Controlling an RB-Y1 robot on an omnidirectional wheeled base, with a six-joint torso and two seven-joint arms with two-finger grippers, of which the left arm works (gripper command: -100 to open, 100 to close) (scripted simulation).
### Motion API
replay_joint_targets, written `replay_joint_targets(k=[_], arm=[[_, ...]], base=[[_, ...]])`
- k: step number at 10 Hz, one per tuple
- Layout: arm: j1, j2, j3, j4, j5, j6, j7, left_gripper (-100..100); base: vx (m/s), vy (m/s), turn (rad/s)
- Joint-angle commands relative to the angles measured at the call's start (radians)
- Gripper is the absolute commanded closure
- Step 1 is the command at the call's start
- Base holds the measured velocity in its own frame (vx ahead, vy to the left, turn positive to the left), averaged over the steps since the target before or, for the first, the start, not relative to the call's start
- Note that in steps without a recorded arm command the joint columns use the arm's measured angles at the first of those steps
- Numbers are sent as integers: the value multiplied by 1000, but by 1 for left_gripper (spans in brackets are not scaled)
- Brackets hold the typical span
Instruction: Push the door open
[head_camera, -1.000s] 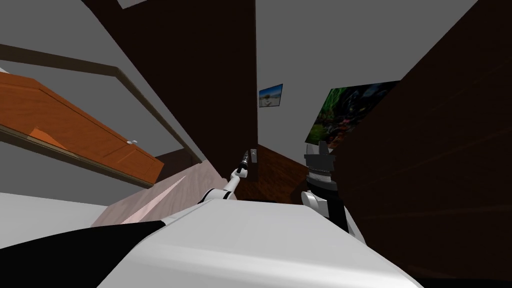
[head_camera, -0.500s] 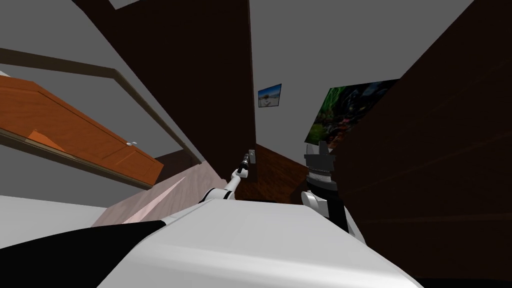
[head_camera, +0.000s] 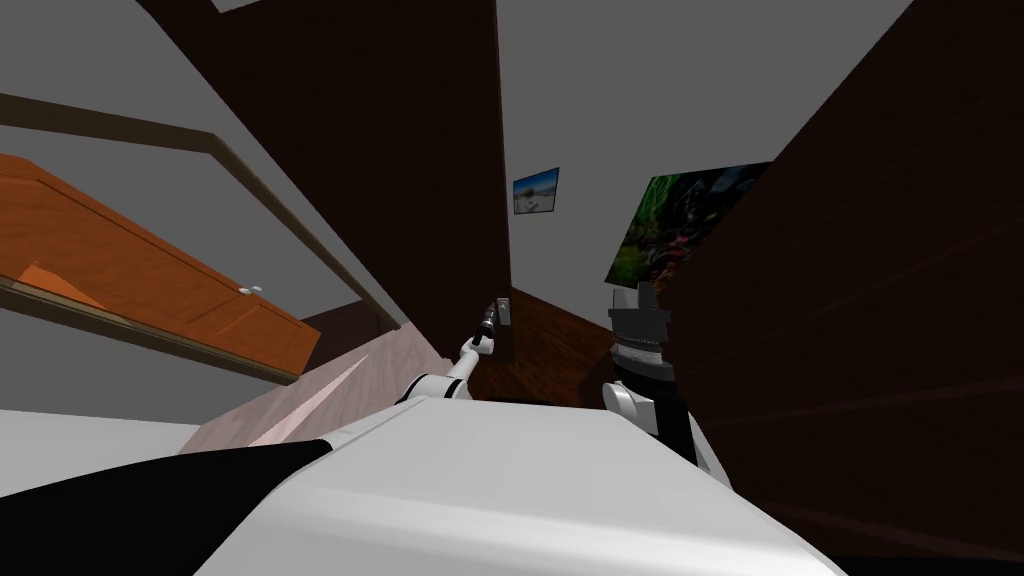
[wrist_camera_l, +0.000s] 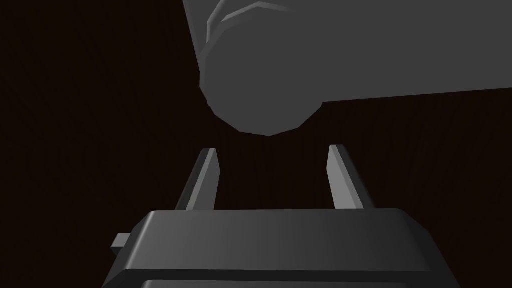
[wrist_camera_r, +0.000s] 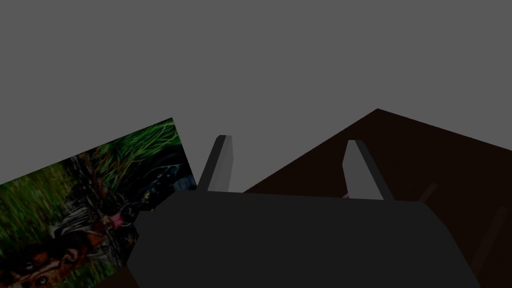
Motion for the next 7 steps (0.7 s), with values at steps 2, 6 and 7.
replay_joint_targets(k=[2,6,7], arm=[[-9,13,21,10,47,-10,-55,-100],[-33,24,52,44,124,-32,-133,-100],[-38,24,59,51,141,-37,-150,-100]], base=[[-89,51,-94],[-127,44,-136],[-110,23,-84]])
